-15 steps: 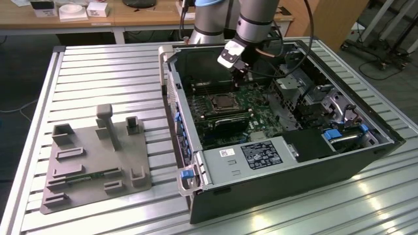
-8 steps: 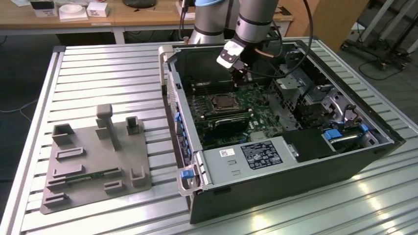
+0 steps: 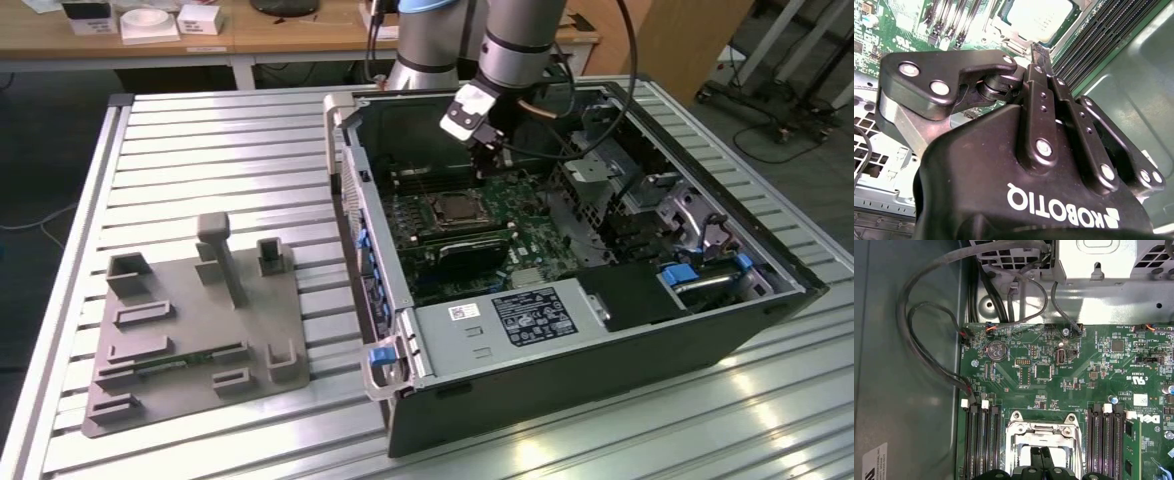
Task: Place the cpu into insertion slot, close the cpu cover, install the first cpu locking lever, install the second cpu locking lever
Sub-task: 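Close the cpu cover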
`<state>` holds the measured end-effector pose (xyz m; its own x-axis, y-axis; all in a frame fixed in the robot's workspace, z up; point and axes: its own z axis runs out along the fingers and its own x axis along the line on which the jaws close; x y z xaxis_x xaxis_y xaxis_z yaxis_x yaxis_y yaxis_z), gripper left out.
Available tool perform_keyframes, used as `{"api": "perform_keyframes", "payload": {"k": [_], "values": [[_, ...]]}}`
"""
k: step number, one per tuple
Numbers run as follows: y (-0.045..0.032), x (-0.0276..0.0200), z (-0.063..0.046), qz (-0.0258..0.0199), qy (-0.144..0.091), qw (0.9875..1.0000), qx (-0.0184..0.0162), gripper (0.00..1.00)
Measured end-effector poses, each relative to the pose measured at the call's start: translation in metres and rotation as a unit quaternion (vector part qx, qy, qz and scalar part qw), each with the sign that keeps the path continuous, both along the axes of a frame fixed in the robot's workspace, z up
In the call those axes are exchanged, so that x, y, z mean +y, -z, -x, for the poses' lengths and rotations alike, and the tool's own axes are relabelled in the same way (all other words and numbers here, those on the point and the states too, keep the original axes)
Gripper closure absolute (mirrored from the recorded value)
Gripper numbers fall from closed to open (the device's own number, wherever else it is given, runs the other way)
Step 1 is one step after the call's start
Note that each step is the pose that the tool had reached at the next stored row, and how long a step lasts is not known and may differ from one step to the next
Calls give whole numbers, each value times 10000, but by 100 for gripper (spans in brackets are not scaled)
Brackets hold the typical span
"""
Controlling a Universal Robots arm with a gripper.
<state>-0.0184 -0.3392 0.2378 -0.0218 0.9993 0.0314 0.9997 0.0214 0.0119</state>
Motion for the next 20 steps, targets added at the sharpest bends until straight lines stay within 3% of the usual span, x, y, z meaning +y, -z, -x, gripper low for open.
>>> {"api": "perform_keyframes", "payload": {"k": [10, 15, 20], "values": [[7, 0, 13, -3, -5, 10000, -1, 89], [76, 0, 94, -38, -84, 10000, 0, 89], [138, 0, 178, -42, -227, 9997, 0, 89]]}}
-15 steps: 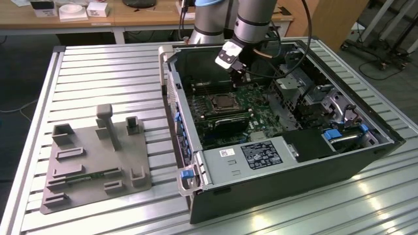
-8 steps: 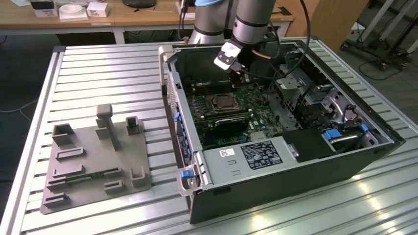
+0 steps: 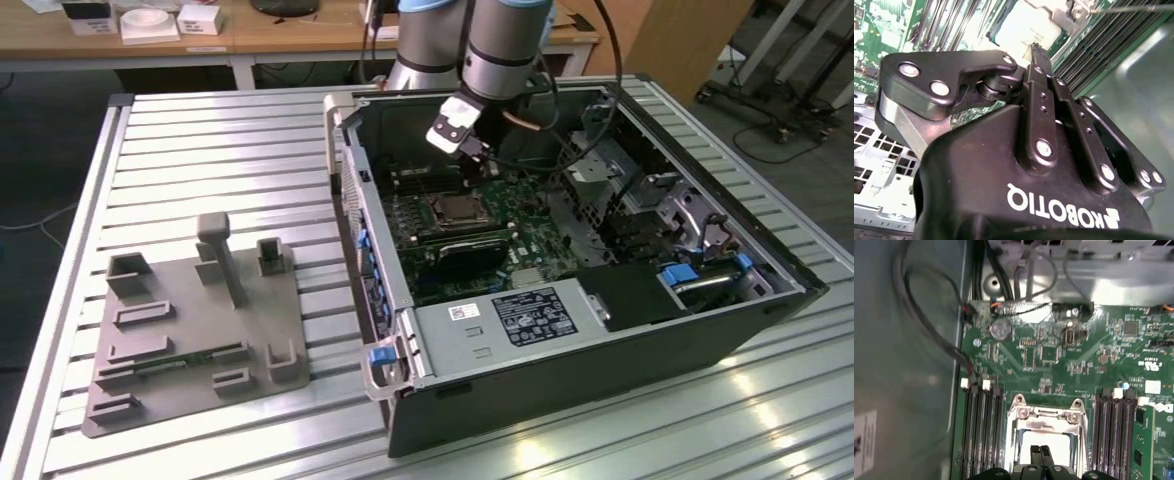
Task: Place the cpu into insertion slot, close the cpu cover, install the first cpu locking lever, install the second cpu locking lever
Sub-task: 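Close the cpu cover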
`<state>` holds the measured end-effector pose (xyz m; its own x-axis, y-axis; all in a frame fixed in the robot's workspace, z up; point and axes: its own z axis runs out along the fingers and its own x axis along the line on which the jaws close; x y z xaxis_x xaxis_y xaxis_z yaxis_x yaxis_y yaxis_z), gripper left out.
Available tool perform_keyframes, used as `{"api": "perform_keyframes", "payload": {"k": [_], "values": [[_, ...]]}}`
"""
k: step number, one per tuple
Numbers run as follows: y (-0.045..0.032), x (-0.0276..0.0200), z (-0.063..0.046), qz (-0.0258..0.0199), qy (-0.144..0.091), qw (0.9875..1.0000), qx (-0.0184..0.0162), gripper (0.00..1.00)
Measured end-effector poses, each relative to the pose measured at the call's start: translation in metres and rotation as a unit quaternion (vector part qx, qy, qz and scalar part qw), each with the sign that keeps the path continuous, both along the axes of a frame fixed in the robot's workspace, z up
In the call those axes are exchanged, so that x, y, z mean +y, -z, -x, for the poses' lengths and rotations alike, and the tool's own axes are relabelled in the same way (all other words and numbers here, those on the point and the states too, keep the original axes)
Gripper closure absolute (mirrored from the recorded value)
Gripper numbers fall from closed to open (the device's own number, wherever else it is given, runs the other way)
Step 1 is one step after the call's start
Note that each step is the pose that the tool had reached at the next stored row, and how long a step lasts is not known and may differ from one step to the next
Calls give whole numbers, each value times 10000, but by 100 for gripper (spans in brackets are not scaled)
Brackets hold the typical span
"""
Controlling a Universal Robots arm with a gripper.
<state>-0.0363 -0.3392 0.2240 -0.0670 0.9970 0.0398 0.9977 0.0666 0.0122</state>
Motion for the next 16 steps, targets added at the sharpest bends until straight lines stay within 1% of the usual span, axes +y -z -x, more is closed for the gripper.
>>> {"api": "perform_keyframes", "payload": {"k": [4, 8, 12, 16], "values": [[13, 0, 80, 0, -31, 10000, 0, 89], [31, 0, 108, 0, -14, 10000, 0, 89], [60, 0, 170, 1, -7, 10000, 0, 89], [89, 0, 201, 0, -7, 10000, 0, 89]]}}
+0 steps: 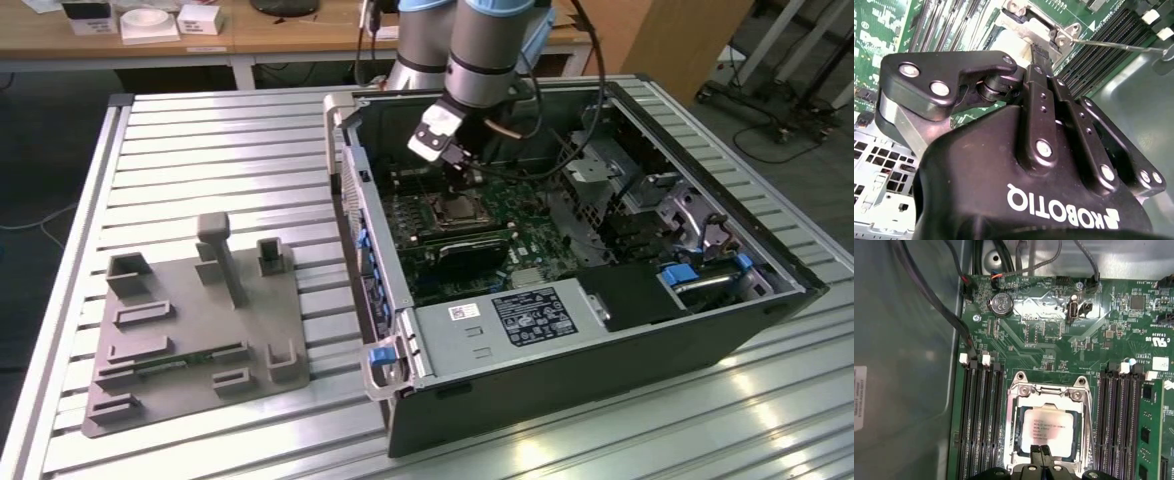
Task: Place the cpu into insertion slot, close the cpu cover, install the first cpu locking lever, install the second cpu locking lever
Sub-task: 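Close the cpu cover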
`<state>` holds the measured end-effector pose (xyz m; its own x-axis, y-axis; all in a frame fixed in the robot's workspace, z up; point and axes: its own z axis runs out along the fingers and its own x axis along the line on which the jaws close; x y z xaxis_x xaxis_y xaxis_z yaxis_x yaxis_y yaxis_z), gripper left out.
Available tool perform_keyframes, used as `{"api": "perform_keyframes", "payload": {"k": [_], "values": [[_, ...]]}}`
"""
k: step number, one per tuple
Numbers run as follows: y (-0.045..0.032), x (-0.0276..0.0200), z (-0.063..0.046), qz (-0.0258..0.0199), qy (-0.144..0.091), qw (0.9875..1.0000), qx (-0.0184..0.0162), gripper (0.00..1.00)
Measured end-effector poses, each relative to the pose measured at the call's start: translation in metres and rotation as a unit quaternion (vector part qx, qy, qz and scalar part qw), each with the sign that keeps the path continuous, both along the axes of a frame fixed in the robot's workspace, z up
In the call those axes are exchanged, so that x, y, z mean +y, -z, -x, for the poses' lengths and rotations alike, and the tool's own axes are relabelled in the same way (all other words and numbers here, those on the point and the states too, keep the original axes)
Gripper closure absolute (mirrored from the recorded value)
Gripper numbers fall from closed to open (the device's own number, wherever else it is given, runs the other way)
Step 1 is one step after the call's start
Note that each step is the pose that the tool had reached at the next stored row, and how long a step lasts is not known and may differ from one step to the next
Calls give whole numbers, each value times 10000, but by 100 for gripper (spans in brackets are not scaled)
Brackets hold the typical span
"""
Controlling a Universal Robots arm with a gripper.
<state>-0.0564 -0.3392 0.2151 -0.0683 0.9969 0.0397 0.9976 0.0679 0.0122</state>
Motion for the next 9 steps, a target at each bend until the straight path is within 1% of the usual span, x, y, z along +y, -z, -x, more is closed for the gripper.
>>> {"api": "perform_keyframes", "payload": {"k": [6, 9], "values": [[33, 0, 18, 0, 23, 10000, 0, 89], [54, 0, 55, 0, 24, 10000, 0, 89]]}}
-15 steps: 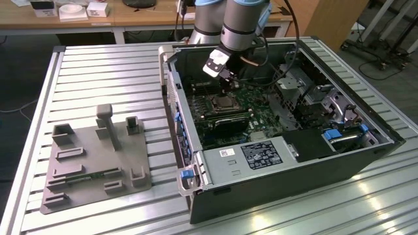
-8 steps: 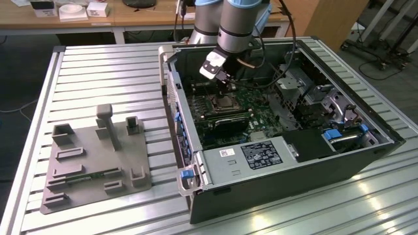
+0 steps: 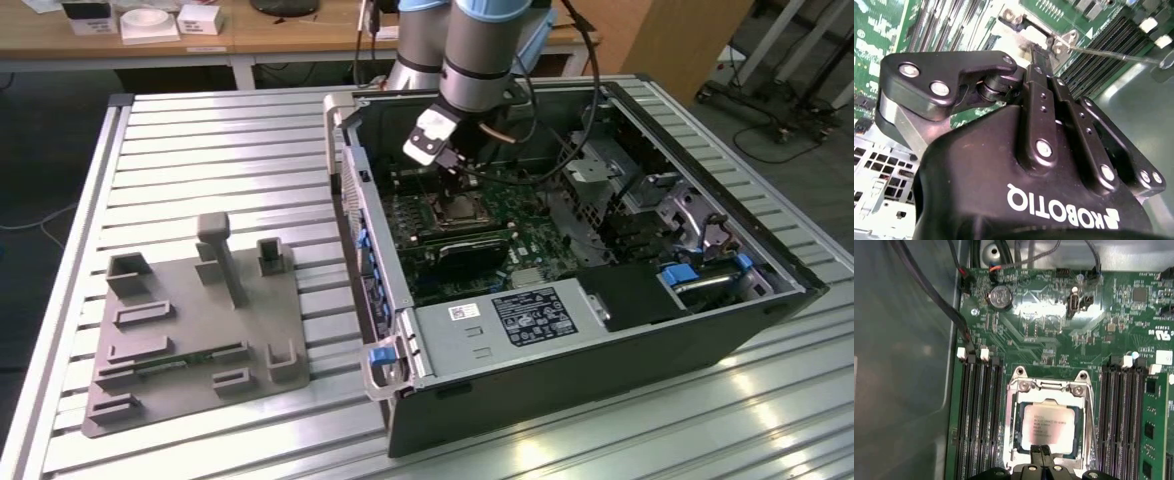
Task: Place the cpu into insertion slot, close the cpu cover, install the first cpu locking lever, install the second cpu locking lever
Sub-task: 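Close the cpu cover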
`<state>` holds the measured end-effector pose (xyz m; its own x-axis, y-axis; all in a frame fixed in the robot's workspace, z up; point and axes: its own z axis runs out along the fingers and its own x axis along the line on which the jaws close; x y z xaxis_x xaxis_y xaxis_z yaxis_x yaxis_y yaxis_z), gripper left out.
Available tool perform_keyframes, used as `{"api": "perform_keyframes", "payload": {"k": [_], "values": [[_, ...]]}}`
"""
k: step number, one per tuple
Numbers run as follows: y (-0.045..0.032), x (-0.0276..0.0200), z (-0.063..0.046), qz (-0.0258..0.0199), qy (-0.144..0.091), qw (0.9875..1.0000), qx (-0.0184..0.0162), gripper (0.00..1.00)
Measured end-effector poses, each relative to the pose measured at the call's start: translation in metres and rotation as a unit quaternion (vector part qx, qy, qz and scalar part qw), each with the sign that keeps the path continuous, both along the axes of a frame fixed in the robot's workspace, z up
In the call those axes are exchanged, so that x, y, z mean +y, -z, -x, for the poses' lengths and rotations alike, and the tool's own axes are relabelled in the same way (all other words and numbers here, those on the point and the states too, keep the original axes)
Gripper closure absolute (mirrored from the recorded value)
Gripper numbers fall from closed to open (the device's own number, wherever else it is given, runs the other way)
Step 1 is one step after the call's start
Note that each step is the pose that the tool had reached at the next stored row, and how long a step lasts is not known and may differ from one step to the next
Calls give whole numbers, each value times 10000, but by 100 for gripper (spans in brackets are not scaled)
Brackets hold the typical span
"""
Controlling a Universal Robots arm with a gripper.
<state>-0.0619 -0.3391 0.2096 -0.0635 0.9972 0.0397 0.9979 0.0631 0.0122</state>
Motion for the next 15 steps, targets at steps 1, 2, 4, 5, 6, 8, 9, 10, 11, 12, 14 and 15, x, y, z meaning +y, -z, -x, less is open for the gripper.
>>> {"api": "perform_keyframes", "payload": {"k": [1, 2, 4, 5, 6, 8, 9, 10, 11, 12, 14, 15], "values": [[8, 0, 9, 0, 0, 10000, 0, 89], [17, 0, 15, 0, 1, 10000, 0, 89], [44, 2, 18, 0, 6, 10000, 0, 89], [63, 3, 18, 0, 6, 10000, 1, 89], [82, 4, 18, 0, 8, 10000, 1, 89], [97, 3, 19, 2, 11, 10000, 3, 89], [97, 3, 19, 2, 11, 10000, 3, 89], [97, 3, 19, 2, 11, 10000, 3, 89], [95, 4, 18, 1, 11, 10000, 2, 89], [89, 4, 18, -1, 11, 10000, 1, 89], [66, 4, 19, 0, 11, 10000, 2, 89], [56, 4, 18, 0, 11, 10000, 1, 89]]}}
